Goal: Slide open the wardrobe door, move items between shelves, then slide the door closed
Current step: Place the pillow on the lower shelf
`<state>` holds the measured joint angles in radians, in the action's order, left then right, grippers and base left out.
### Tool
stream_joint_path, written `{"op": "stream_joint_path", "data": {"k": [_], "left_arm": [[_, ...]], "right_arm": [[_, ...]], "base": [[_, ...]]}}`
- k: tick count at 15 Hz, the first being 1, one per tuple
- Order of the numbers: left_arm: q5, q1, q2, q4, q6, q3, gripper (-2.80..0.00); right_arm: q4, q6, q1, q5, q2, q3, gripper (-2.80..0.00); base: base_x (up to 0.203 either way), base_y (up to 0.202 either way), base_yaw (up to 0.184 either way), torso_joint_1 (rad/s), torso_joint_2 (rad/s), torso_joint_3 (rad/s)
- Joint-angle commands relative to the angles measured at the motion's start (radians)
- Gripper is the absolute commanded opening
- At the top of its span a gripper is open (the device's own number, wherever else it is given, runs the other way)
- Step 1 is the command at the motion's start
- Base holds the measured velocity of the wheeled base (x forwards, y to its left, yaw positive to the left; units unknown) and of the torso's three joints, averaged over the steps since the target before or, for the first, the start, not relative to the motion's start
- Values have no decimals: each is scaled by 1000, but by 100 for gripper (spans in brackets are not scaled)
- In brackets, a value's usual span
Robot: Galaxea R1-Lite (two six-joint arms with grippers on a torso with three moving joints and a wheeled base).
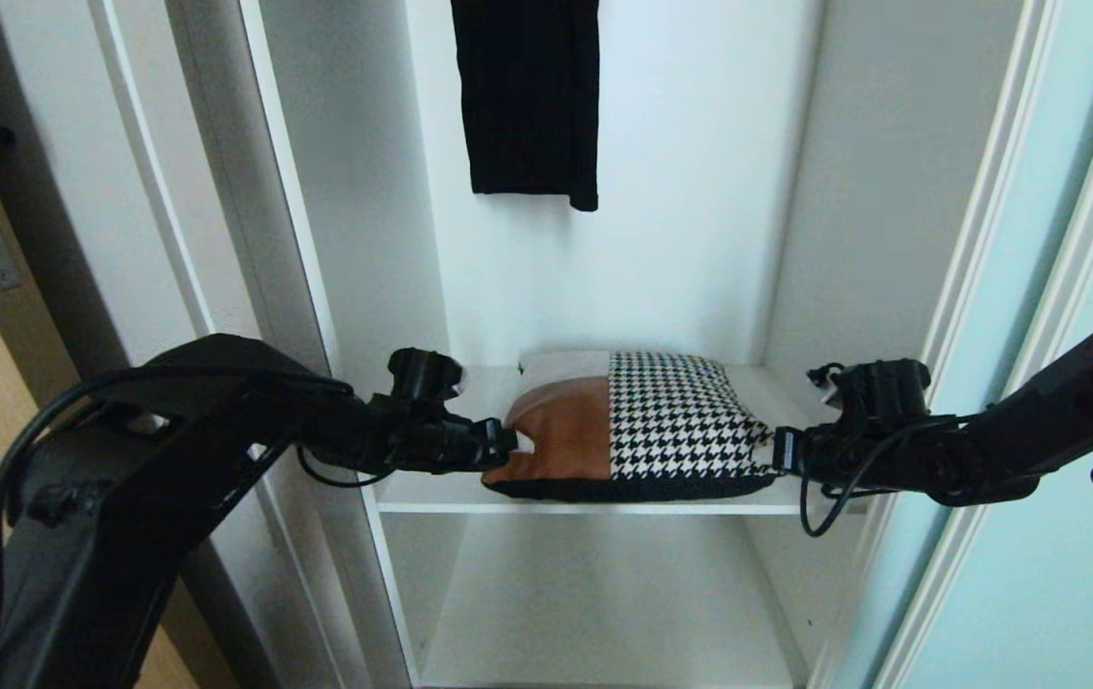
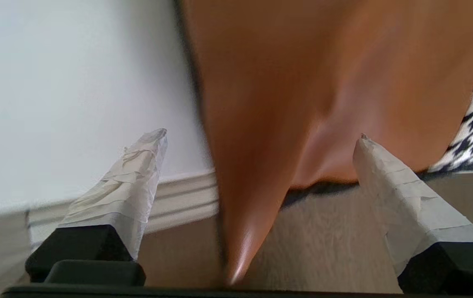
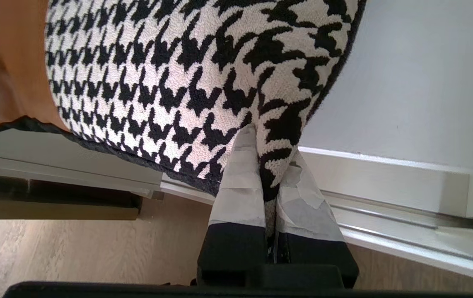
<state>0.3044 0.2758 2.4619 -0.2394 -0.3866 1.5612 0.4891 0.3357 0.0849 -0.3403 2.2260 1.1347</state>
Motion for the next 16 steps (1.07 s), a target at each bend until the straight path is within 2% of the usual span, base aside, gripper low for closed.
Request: {"op": "stream_joint_path", "data": {"k": [1,7,10,11,16], "left_arm": [[2,10,49,-3,-3,49,0],[-7,35,155,-22,10,192,0],[-11,37,127,-28,1,177,0],[-21,36,118,-29,0,172,-280],[-51,39,73,-28,2,100,-280]], "right_arm": [[5,2,-3,-5,7,0,-280],[5,2,-11,-28,17,8,-280],[5,2,-11,-26,24,8,-280],[5,2,-11,-26,23,8,-280],[5,2,-10,-26,33,7,-280]], "base": [[0,0,0,0,0,0],[0,0,0,0,0,0],[0,0,0,0,0,0],[0,0,0,0,0,0],[0,0,0,0,0,0]]}}
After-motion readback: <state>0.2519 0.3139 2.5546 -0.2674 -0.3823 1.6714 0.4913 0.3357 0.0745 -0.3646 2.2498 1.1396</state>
